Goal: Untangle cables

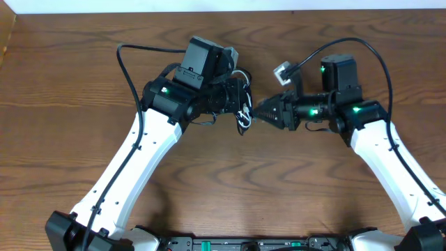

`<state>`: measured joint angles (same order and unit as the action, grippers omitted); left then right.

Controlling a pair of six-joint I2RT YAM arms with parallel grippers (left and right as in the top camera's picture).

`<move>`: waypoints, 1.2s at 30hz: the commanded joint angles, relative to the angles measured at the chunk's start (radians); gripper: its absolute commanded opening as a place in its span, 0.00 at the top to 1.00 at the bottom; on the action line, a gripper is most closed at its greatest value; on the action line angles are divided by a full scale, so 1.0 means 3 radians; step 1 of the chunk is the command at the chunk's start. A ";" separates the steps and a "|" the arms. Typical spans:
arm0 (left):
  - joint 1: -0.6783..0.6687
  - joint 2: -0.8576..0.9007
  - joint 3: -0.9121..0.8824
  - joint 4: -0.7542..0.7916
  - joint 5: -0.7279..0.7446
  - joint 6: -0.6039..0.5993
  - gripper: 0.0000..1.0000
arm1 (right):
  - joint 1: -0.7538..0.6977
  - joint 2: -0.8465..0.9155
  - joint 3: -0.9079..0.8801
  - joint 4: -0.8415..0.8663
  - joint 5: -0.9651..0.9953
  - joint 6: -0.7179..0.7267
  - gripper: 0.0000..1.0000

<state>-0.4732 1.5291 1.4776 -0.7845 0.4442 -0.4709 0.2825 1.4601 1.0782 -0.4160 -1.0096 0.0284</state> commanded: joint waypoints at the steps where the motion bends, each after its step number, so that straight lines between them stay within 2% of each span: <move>1: 0.0015 0.0006 -0.0003 0.0022 0.0273 -0.0259 0.92 | 0.0093 -0.0029 0.0043 -0.0052 -0.0309 -0.0687 0.66; 4: 0.0081 0.0006 -0.0003 0.0024 0.0526 -0.0298 0.92 | 0.0154 -0.0029 0.0042 -0.0175 -0.0310 -0.0970 0.70; 8: 0.0207 0.0006 -0.0003 0.0023 0.0877 -0.0366 0.92 | 0.0195 -0.0029 0.0042 -0.0301 -0.0324 -0.1227 0.70; 13: 0.0296 0.0008 -0.0003 0.0019 0.1128 -0.0383 0.92 | 0.0263 -0.0029 0.0042 -0.0304 -0.0324 -0.1342 0.70; 15: 0.0296 0.0008 -0.0003 0.0013 0.1132 -0.0387 0.93 | 0.0294 -0.0029 0.0042 -0.0294 -0.0324 -0.1345 0.76; 16: 0.0296 0.0008 -0.0003 0.0014 0.1147 -0.0408 0.92 | 0.0308 -0.0029 0.0042 -0.0285 -0.0324 -0.1344 0.83; 17: 0.0296 0.0008 -0.0003 0.0015 0.1164 -0.0446 0.92 | 0.0320 -0.0029 0.0042 -0.0268 -0.0324 -0.1324 0.96; 18: 0.0296 0.0008 -0.0003 0.0015 0.1165 -0.0445 0.93 | 0.0324 -0.0029 0.0042 -0.0251 -0.0320 -0.1273 0.99; 20: 0.0304 0.0008 -0.0003 0.0014 0.1147 -0.0429 0.92 | 0.0315 -0.0029 0.0043 -0.0189 -0.0266 -0.1059 0.99; 24: 0.0329 0.0008 -0.0003 -0.0010 0.0656 -0.0328 0.92 | 0.0209 -0.0084 0.0046 -0.0070 0.0089 -0.0336 0.99; 31: 0.0346 0.0009 -0.0003 -0.0220 -0.1109 -0.0331 0.92 | -0.0008 -0.0720 0.0046 -0.0364 0.1330 0.0551 0.99; 33: 0.0346 0.0009 -0.0003 -0.0266 -0.1321 -0.0329 0.92 | 0.0013 -0.0951 0.0046 -0.0518 0.1857 0.0804 0.99; 36: 0.0345 0.0009 -0.0003 -0.0303 -0.1338 -0.0329 0.93 | 0.0067 -0.1216 0.0046 -0.0683 0.2342 0.0980 0.99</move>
<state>-0.3725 1.5322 1.4776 -0.8700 0.1825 -0.5789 0.2882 1.1591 1.0790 -0.5980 -0.5659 0.1825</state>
